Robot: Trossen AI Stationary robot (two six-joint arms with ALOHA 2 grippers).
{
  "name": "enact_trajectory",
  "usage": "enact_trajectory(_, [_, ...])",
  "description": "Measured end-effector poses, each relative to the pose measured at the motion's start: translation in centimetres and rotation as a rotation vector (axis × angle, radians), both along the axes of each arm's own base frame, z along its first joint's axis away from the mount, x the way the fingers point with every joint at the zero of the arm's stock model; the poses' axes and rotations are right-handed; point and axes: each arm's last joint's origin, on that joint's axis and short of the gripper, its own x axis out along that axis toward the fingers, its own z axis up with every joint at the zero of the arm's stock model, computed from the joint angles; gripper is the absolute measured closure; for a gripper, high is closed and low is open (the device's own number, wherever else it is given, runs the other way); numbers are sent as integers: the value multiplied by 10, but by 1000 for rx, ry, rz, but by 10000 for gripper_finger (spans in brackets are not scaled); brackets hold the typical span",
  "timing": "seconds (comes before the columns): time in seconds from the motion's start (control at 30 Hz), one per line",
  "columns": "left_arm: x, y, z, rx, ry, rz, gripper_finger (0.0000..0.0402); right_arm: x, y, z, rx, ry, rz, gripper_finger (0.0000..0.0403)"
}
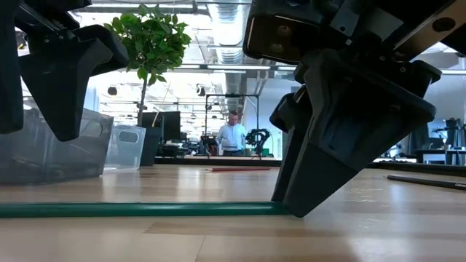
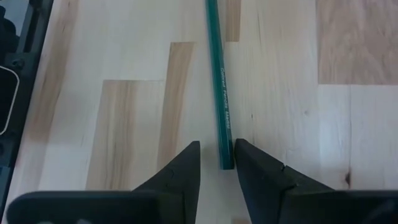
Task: Sort pens & pencils
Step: Put the green pencil into the transparent bin
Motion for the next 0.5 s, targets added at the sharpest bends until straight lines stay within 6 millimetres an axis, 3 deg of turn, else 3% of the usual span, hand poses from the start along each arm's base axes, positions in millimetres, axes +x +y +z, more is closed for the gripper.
enact_trajectory(0.5, [-1,1,0,4,8,6,205,-1,0,3,8,55,-16,277])
